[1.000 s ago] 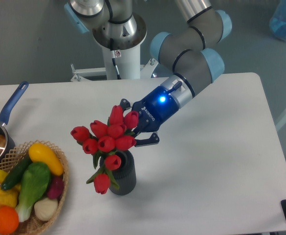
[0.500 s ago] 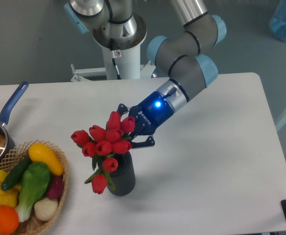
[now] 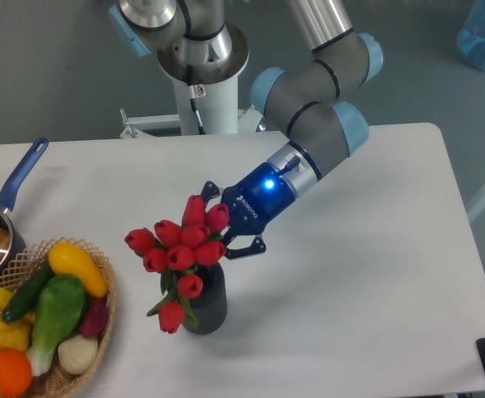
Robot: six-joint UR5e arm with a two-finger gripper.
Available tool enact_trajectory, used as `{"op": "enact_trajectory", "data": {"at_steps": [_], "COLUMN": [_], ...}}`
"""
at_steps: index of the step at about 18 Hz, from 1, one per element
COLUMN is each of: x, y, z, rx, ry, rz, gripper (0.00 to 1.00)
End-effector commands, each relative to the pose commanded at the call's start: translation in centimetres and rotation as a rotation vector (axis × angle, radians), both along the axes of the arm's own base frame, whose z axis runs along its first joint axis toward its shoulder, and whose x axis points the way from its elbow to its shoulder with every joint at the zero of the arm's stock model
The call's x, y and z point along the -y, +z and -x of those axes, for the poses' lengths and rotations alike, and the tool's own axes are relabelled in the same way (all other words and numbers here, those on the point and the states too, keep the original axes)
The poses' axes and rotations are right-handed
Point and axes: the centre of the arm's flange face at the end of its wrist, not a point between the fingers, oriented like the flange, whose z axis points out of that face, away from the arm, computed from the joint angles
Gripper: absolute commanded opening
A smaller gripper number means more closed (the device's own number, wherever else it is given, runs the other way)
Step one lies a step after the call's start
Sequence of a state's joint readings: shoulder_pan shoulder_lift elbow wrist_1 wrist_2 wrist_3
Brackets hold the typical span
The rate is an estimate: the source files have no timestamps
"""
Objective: Insert the flowers into the vase
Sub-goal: 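Open the gripper, release the tulips, and lift away from the vase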
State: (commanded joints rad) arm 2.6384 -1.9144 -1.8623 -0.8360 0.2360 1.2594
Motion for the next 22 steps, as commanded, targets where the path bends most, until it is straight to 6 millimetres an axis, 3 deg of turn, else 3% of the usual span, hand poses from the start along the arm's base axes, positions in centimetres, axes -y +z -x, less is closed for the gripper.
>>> {"op": "enact_trajectory", "data": {"at_steps": [5,11,18,22], "x": [0.5,2.9,4.5,4.9], "y": [-0.2,0.5,4.7,6.8], "z": [0.7,3.3,6.3,8.7], "rx": [-0.023,-0.051,-0.432,-0.551], "ry": [0.016,0.075,0.18,0.223], "rz": [0.033,0.046,0.429,0.509], "gripper": [1.0,1.0,1.0,1.0]}}
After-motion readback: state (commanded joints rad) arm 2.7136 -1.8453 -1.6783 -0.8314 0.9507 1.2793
